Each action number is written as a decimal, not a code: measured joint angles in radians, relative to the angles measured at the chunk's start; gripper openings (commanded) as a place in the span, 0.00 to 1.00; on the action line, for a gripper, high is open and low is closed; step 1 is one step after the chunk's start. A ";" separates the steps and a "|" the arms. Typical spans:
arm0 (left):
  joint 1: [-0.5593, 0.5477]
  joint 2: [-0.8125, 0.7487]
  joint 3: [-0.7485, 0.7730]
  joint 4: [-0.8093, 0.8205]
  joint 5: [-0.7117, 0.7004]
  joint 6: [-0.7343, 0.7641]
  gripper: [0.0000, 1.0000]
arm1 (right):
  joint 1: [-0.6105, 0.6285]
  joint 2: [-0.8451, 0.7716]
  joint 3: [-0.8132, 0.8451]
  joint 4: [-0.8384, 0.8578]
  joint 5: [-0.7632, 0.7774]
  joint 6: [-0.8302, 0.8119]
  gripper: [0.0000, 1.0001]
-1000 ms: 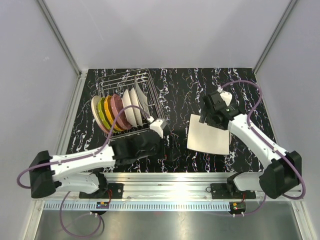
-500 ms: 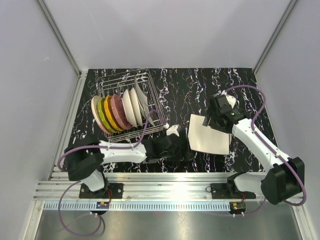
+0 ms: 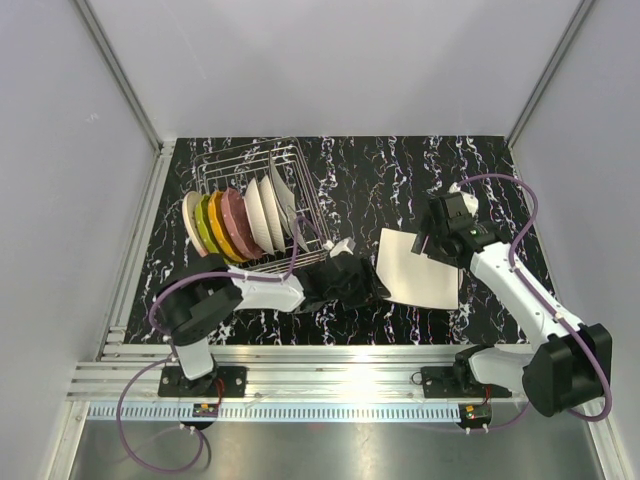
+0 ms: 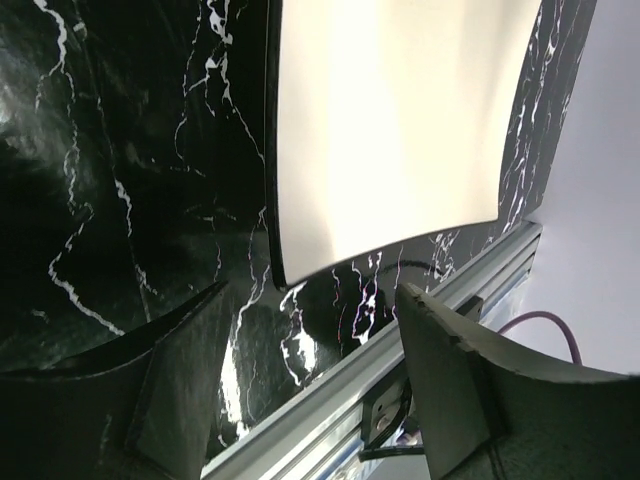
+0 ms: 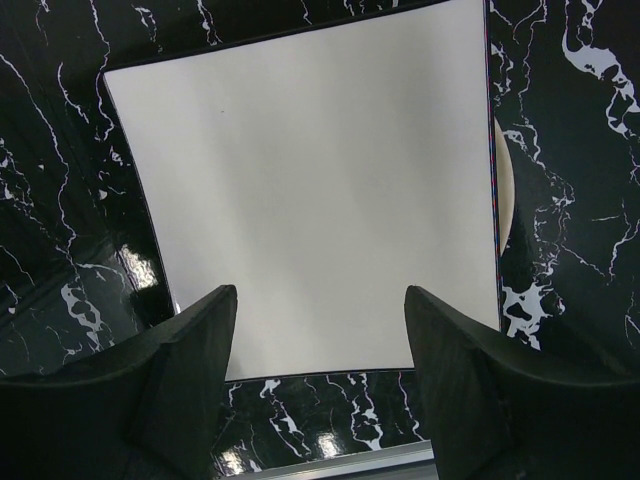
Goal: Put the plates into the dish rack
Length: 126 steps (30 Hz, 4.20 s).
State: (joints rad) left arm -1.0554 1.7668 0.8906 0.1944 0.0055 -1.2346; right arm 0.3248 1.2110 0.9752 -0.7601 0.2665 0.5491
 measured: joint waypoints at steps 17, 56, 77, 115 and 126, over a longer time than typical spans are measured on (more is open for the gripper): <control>0.007 0.127 0.051 0.078 0.025 -0.027 0.45 | -0.037 -0.008 -0.021 0.031 -0.035 -0.038 0.74; 0.008 0.003 0.123 -0.084 -0.079 0.105 0.00 | -0.026 0.031 0.059 0.002 -0.180 -0.050 1.00; -0.076 -0.068 0.163 -0.196 -0.262 0.159 0.00 | 0.129 0.418 0.312 -0.100 -0.063 0.047 1.00; -0.233 -0.097 0.401 -0.334 -0.509 0.352 0.53 | 0.178 0.402 0.528 -0.350 0.166 0.024 0.00; -0.220 -0.187 0.402 -0.391 -0.510 0.369 0.85 | 0.080 0.341 0.513 -0.340 0.079 -0.059 0.00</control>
State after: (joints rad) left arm -1.2755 1.5803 1.2930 -0.1967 -0.5041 -0.8661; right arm 0.4049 1.5517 1.4887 -1.1000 0.3458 0.4900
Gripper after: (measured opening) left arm 0.806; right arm 0.118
